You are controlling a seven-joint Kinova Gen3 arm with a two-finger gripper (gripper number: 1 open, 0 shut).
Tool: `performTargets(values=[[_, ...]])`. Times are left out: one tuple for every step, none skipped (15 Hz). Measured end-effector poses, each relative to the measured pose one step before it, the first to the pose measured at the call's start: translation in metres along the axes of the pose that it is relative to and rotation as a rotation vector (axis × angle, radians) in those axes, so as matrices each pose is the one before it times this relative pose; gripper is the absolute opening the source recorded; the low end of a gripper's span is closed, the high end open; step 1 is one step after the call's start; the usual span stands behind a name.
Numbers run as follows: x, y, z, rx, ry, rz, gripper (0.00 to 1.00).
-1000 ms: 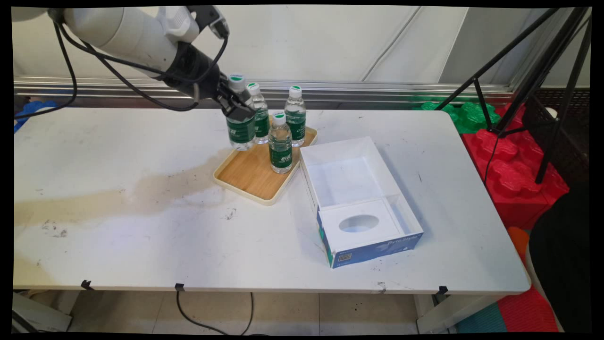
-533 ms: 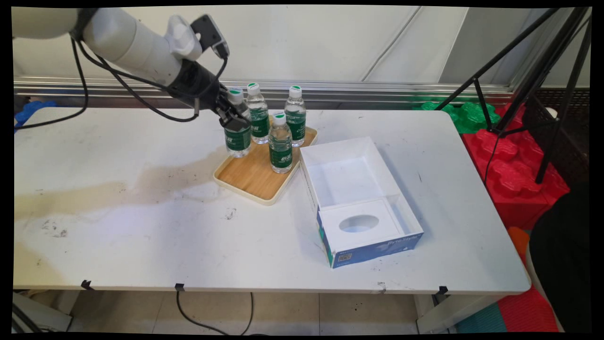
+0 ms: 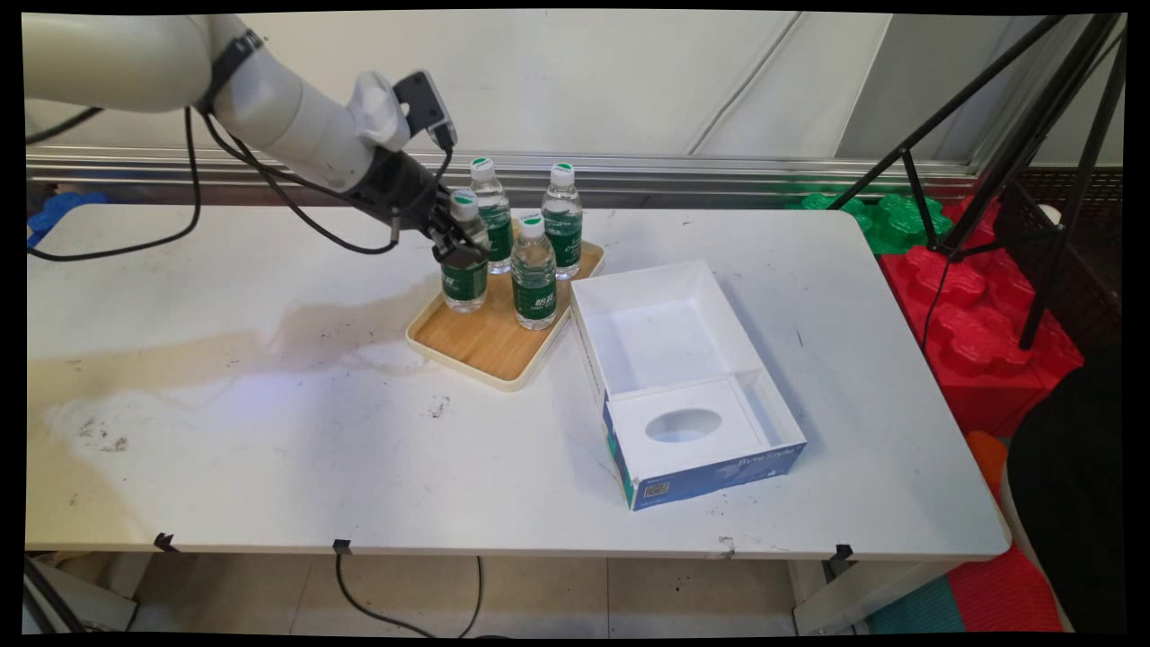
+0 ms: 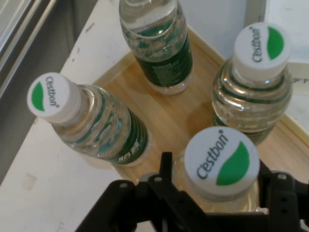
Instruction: Place the picked object on the tray
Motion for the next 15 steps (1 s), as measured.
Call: performTargets(values=[[-0.00140, -0.00152, 0.00553, -0.00449, 0.00025, 0.00406, 0.00], [-0.00074, -0.00088, 0.00354, -0.00330, 0.00006, 0.00287, 0.00], [-0.00120, -0.00135, 0.00471, -0.00491, 0.00074, 0.00339, 0.00], [-0.00075, -0.00092, 0.00289, -0.00301, 0.00065, 0.00182, 0.00], [-0.00133, -0.00133, 0.00370, -0.00398, 0.00103, 0.00169, 0.00], [-0.00136, -0.00158, 0.00340, -0.00373, 0.00183, 0.00145, 0.00], [-0.00129, -0.00130, 0.00274, -0.00496, 0.00092, 0.00227, 0.00], [-0.00126, -0.00142, 0.00171, -0.00263, 0.00042, 0.00218, 0.00], [-0.00080, -0.00099, 0.00082, -0.00112, 0.00036, 0.00177, 0.00], [-0.00114, -0.00158, 0.00084, -0.00084, 0.00063, 0.00207, 0.00], [-0.00059, -0.00111, 0.00033, 0.00020, 0.00071, 0.00156, 0.00], [-0.00070, -0.00173, 0.00006, 0.00063, 0.00130, 0.00160, 1.00], [-0.00057, -0.00108, -0.00007, 0.00042, 0.00018, 0.00120, 1.00], [-0.00090, -0.00159, -0.00063, 0.00150, 0.00021, 0.00263, 1.00], [-0.00084, -0.00167, -0.00106, 0.00213, -0.00028, 0.00407, 1.00]])
